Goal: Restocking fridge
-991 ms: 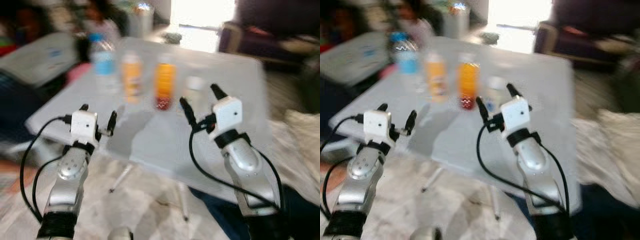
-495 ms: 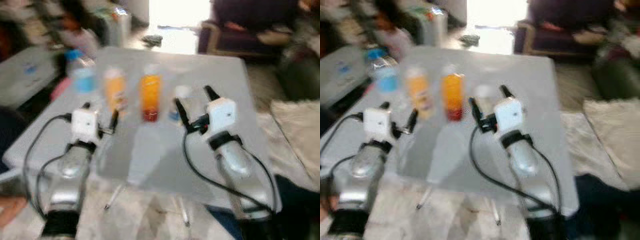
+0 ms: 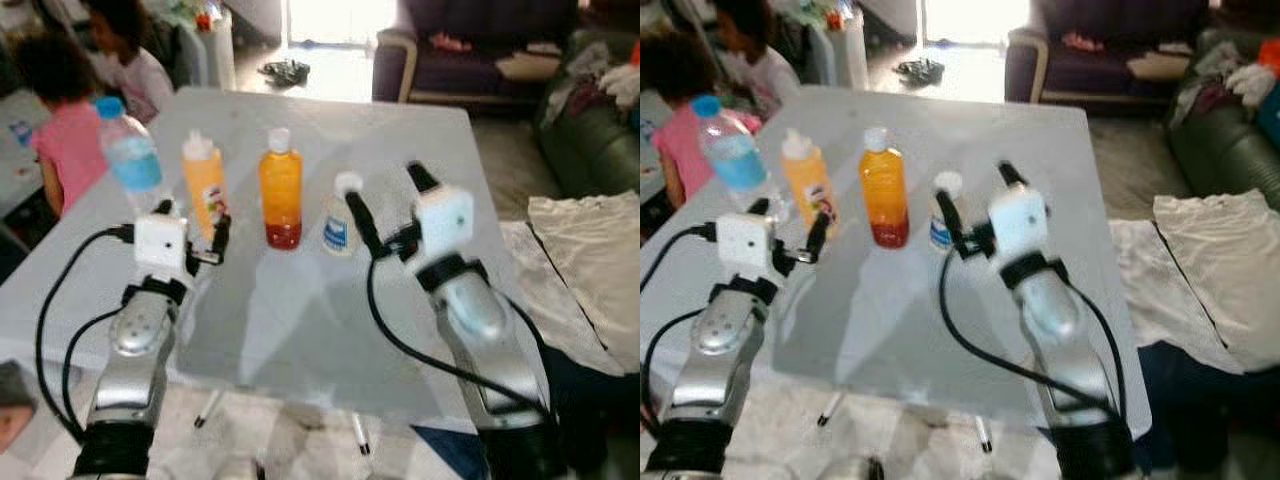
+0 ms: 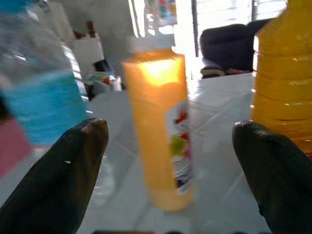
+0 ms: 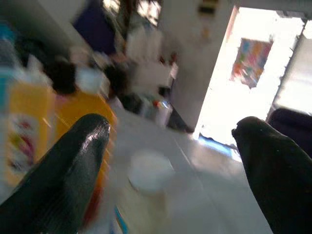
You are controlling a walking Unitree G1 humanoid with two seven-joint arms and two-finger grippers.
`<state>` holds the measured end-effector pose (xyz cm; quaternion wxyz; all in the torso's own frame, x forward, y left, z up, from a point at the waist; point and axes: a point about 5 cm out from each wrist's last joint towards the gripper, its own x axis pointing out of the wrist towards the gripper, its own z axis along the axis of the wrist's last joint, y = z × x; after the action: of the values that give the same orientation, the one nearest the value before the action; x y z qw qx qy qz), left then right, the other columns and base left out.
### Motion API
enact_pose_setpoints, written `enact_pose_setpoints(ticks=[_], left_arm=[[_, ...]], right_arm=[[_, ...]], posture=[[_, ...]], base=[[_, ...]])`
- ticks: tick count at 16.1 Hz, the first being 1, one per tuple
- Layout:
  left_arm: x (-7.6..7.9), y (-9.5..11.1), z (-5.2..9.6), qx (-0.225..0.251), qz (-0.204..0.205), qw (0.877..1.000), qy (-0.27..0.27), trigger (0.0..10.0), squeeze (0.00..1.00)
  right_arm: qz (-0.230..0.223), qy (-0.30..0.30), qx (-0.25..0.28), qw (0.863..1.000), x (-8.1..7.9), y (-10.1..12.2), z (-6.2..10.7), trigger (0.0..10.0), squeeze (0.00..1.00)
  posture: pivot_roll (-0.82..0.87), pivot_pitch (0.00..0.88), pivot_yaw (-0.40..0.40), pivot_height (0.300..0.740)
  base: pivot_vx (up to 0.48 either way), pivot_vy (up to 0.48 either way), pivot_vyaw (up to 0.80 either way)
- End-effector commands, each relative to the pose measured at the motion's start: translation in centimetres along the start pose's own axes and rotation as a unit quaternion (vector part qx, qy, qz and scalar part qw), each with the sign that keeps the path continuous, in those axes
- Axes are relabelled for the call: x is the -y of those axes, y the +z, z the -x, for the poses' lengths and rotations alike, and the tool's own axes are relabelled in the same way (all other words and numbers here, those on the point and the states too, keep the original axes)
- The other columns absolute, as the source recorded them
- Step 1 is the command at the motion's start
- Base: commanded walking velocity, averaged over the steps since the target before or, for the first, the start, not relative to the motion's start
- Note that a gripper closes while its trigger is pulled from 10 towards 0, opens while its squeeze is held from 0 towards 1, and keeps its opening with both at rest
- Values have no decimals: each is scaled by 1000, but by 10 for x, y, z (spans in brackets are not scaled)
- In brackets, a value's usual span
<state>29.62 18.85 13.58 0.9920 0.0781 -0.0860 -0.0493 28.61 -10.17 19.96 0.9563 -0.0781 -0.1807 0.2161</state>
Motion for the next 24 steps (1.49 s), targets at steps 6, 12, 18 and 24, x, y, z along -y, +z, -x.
enact_pose_setpoints(ticks=[6,12,18,24], left_arm=[[-21,-5,12,-27,-38,998,33,10000,0],[-37,0,22,-36,-72,996,43,10000,0],[-42,5,24,-38,-86,994,49,10000,0],[-37,4,24,-42,-82,995,38,10000,0]], right_arm=[[-10,79,31,996,15,12,-40,10000,0],[-48,126,38,990,13,15,-74,10000,0],[-106,178,44,977,-1,15,-89,10000,0],[-134,166,23,977,6,19,-106,10000,0]], posture=[[69,81,12,740],[133,100,30,740],[154,105,31,740],[156,107,35,740]], base=[[0,0,0],[0,0,0],[0,0,0],[0,0,0]])
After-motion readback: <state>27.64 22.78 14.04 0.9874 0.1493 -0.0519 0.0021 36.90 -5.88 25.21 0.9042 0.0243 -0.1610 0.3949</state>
